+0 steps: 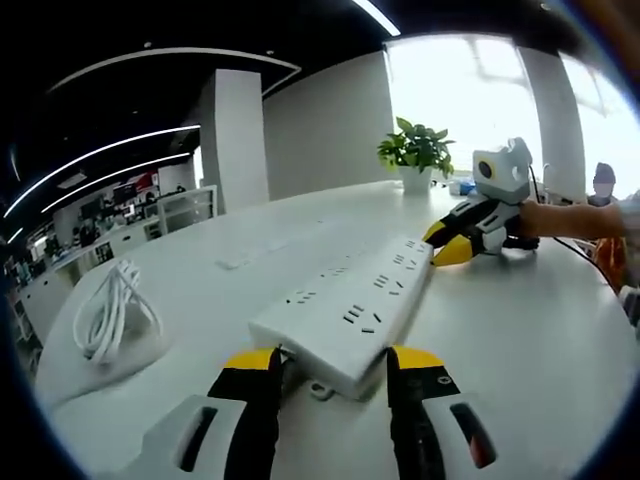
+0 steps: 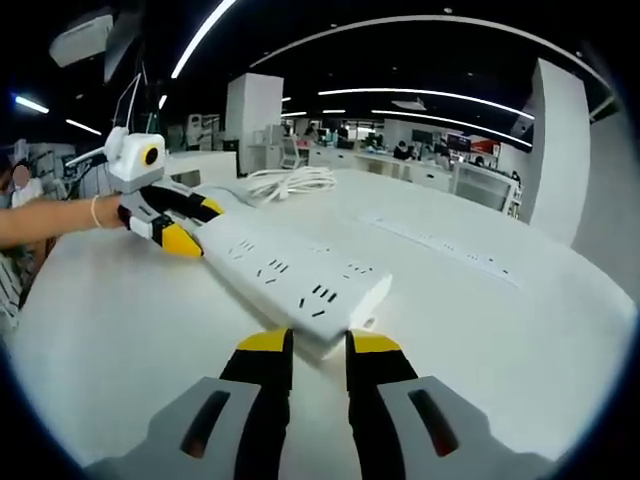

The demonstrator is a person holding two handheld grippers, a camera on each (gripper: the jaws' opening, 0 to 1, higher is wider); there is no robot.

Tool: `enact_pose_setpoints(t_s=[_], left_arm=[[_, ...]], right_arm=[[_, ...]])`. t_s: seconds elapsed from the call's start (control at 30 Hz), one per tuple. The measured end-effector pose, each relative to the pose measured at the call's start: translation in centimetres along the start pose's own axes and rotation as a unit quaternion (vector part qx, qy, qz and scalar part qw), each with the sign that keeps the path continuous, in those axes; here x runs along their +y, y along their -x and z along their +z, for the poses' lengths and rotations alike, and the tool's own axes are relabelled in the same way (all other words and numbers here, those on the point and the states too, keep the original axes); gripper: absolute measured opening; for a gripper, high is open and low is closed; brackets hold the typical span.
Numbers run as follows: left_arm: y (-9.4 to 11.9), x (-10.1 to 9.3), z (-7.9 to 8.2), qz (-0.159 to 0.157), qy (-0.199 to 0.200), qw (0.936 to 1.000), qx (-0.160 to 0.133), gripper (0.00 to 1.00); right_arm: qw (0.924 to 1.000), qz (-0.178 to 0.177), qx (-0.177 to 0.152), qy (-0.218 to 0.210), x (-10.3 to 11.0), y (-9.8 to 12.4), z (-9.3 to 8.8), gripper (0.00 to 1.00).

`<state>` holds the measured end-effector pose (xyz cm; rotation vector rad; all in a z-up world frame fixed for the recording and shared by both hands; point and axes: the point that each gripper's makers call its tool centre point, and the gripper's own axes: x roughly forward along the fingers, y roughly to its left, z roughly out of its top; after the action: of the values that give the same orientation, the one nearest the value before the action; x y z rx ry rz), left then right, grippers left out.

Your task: Straighten the power strip on the desk, plug the charger into it

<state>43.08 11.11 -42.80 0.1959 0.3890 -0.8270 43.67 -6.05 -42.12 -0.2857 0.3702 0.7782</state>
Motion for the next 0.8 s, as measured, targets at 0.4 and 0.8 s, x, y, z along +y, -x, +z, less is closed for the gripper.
enact_pose_setpoints(t_s=[0.4, 0.8], left_arm=[[-0.01, -0.33, -0.06, -0.004, -0.002, 1.0000, 0.000, 0.43], [-0.06, -0.53, -0.05, -0.007, -0.003, 1.0000, -0.001, 0.43]], right_arm=[[1.0000, 0.001, 0.001, 0.000, 0.09, 0.26, -0.15, 0.20], [1.0000, -0.001, 0.001, 0.001, 0.08, 0.53, -0.30, 0.20]])
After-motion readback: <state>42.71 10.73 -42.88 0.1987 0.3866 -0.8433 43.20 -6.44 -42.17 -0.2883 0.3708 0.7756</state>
